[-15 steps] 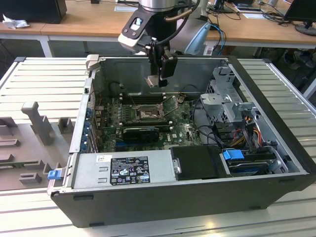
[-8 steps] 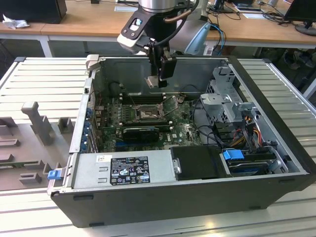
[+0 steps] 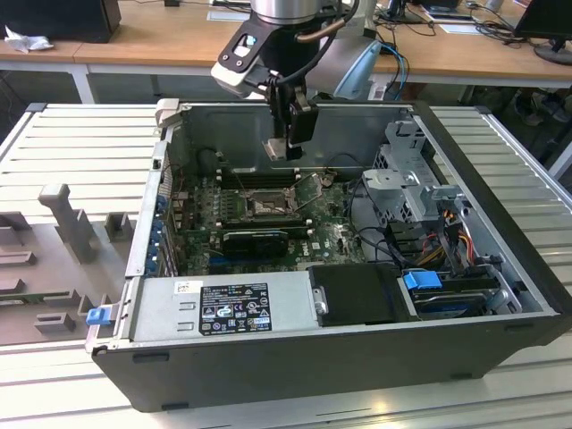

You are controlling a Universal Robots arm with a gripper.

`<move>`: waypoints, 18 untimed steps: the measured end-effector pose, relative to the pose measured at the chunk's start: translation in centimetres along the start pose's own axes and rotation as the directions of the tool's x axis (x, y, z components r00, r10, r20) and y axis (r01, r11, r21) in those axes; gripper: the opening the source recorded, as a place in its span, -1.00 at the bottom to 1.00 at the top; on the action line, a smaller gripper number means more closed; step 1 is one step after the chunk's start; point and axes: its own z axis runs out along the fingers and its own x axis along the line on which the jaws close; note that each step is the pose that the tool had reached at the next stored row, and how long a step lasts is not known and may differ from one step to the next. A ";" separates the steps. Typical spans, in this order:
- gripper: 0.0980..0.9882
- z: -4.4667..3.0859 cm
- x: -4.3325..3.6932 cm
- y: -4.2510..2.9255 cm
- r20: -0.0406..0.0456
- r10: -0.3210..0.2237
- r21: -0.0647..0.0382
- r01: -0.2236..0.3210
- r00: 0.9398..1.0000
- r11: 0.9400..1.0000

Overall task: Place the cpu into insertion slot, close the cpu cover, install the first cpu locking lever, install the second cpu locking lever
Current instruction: 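Place the cpu into insertion slot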

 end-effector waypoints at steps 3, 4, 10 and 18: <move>-0.03 0.07 0.00 -0.01 0.001 0.011 0.000 -0.011 1.000 1.000; -0.03 0.08 0.00 -0.01 0.001 0.013 0.000 -0.013 1.000 1.000; -0.03 0.21 0.00 -0.02 0.003 0.033 0.000 -0.033 0.999 0.999; -0.03 0.46 0.00 -0.04 0.006 0.070 -0.001 -0.070 0.998 0.998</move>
